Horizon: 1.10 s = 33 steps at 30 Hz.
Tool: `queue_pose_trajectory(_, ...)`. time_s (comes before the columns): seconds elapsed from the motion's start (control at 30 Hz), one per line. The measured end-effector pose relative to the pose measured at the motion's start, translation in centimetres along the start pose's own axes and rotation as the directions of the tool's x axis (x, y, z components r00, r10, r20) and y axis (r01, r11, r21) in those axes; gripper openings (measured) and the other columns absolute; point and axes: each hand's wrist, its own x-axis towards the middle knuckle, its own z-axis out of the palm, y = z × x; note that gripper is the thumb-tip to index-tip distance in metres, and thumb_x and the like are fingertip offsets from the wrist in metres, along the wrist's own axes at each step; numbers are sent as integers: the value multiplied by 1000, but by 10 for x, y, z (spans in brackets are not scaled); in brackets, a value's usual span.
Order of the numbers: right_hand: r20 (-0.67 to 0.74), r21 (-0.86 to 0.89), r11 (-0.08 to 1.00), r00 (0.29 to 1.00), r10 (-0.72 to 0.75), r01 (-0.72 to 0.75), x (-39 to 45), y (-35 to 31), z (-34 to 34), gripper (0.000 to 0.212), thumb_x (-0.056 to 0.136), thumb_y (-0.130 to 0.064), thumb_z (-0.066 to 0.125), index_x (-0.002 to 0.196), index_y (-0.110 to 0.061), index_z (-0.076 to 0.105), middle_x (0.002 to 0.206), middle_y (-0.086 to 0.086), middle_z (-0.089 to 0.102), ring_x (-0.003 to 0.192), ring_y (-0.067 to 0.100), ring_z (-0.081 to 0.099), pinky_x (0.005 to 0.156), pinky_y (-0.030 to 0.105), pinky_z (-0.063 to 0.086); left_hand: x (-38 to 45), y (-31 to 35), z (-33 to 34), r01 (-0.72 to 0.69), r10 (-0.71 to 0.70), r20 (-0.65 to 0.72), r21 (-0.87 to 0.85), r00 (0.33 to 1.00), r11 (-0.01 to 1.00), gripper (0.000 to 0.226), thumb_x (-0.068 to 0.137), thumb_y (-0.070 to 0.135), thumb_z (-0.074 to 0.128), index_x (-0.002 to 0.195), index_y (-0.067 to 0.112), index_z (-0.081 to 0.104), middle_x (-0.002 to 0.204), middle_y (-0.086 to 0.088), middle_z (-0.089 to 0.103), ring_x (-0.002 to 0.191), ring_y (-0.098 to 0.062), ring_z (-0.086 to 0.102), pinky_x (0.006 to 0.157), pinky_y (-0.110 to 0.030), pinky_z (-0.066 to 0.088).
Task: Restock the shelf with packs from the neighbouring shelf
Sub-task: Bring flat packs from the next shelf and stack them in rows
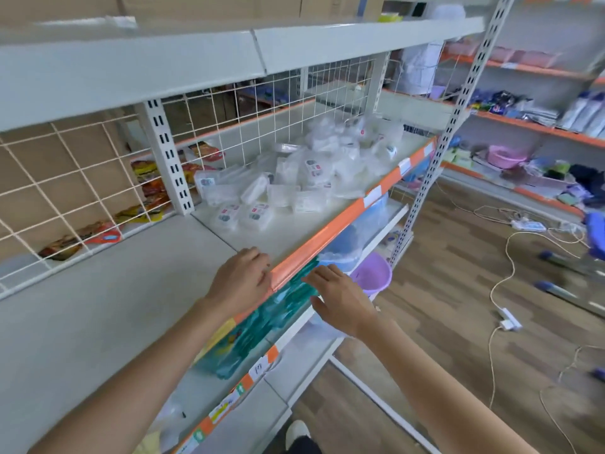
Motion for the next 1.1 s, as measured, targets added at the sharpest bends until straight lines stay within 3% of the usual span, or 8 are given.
queue_pose_trajectory(0.17,20,-3,1000,1000,-2,3,68,53,-25,38,82,-9,58,120,-5,57,118,13,56,112,33,48,90,47,44,76,-14,12,224,-225,8,34,974,974,37,89,28,48,118,6,57,117,-12,54,110,-30,47,88,-38,42)
queue_pose_trajectory(0.27,27,-5,1000,999,23,-23,102,76,-32,40,88,-11,53,128,-8,51,125,9,52,119,28,42,96,36,38,104,-26,18,340,-350,46,154,936,928,45,91,35,48,127,7,46,126,-15,43,117,-31,40,93,-38,39)
queue_pose_trajectory(0.33,30,13,1000,999,21,-21,119,88,-29,41,89,-13,52,130,-9,50,127,9,51,119,27,41,95,33,35,115,-31,23,399,-415,38,201,909,895,45,92,38,47,123,7,46,127,-16,40,117,-32,39,91,-38,38)
queue_pose_trajectory(0.5,-9,23,1000,1000,21,-20,157,110,-23,43,86,-15,57,128,-8,50,128,10,49,118,30,40,94,42,39,126,-29,37,484,-507,53,231,860,844,43,95,38,42,124,7,44,129,-16,40,119,-31,38,93,-37,38)
queue_pose_trajectory(0.67,57,-119,993,998,6,0,187,128,-22,54,89,-33,54,137,-15,35,138,4,35,126,26,29,98,39,30,118,-8,45,530,-540,54,134,840,837,38,90,40,47,120,15,42,116,-8,47,109,-27,45,87,-35,40)
queue_pose_trajectory(0.77,130,-140,989,991,-20,39,192,132,-13,51,88,-36,54,132,-16,39,131,7,35,122,26,31,99,37,31,110,-2,46,573,-575,63,51,815,818,40,86,38,54,115,13,42,113,-6,49,108,-26,46,82,-32,41)
queue_pose_trajectory(0.93,176,28,967,951,-255,254,191,125,-3,42,90,-26,52,130,-13,46,125,9,43,116,27,42,93,34,37,84,9,43,703,-700,69,-121,710,701,72,75,39,63,134,15,30,127,-4,43,115,-21,39,94,-32,38)
queue_pose_trajectory(1.1,133,283,852,861,-490,441,182,78,3,39,87,-21,58,120,0,53,116,15,52,108,30,49,87,35,42,33,34,26,830,-845,-209,-179,492,528,90,54,53,47,133,11,41,115,-6,45,107,-24,41,93,-36,40)
